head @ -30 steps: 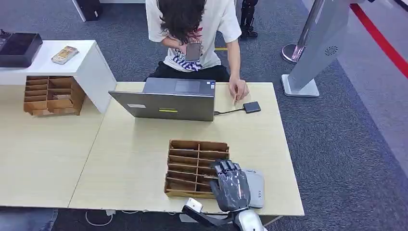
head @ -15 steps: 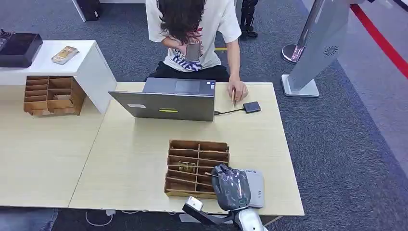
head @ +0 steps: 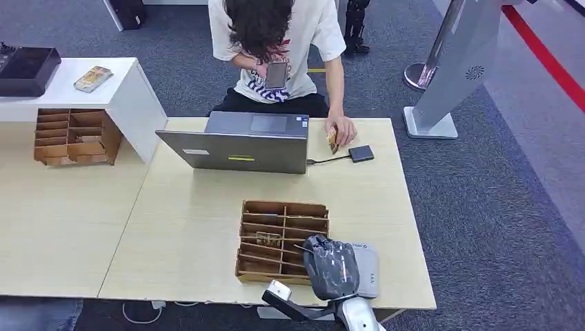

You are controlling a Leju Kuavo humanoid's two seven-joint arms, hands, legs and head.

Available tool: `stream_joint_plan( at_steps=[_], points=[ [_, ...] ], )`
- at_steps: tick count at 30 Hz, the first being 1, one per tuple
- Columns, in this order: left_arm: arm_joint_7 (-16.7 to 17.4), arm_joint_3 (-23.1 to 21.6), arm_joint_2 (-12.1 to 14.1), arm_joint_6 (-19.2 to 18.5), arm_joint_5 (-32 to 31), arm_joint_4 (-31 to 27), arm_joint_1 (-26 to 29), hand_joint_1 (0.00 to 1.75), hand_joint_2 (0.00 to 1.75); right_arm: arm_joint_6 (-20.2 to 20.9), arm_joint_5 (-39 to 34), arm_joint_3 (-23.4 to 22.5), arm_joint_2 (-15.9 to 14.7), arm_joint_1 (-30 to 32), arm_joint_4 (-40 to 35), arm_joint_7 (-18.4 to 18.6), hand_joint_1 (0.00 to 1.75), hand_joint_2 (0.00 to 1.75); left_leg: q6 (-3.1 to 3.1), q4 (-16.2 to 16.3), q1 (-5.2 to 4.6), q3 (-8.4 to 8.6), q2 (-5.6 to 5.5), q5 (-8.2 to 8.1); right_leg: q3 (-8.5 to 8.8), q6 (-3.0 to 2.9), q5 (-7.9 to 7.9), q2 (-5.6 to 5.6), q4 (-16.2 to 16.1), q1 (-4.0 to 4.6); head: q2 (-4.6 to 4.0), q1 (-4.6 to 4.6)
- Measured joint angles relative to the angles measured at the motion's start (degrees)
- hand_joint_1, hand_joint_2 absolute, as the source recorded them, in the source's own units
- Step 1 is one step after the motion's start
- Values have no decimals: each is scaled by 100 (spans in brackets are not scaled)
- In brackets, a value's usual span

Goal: Pass the card to the sensor for recognition and then transmit it.

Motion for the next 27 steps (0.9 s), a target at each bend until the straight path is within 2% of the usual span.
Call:
stream_joint_plan(
  at_steps=[10,16,23,27],
  points=[
    [0,-13,0,0,31,2,0,0,0,-9,-216,-28,0,3,-96,-105,175,175,0,0,0,0,0,0,-1,0,0,0,0,0,0,0],
    [24,-13,0,0,77,2,-4,0,0,-96,-341,-149,-4,120,-577,-155,175,175,0,0,0,-1,0,0,-3,0,0,0,0,0,0,0],
    [-15,-13,2,0,125,33,-3,0,0,-448,-1299,-490,-57,433,-1789,-538,175,175,0,0,-1,-5,-1,0,-5,0,0,-1,0,0,0,2],
    [-120,-9,18,0,144,35,1,0,0,-693,-2233,-693,-127,645,-2482,-989,175,175,0,1,-1,-6,-1,0,-8,1,0,-1,-1,0,0,0]
  ],
)
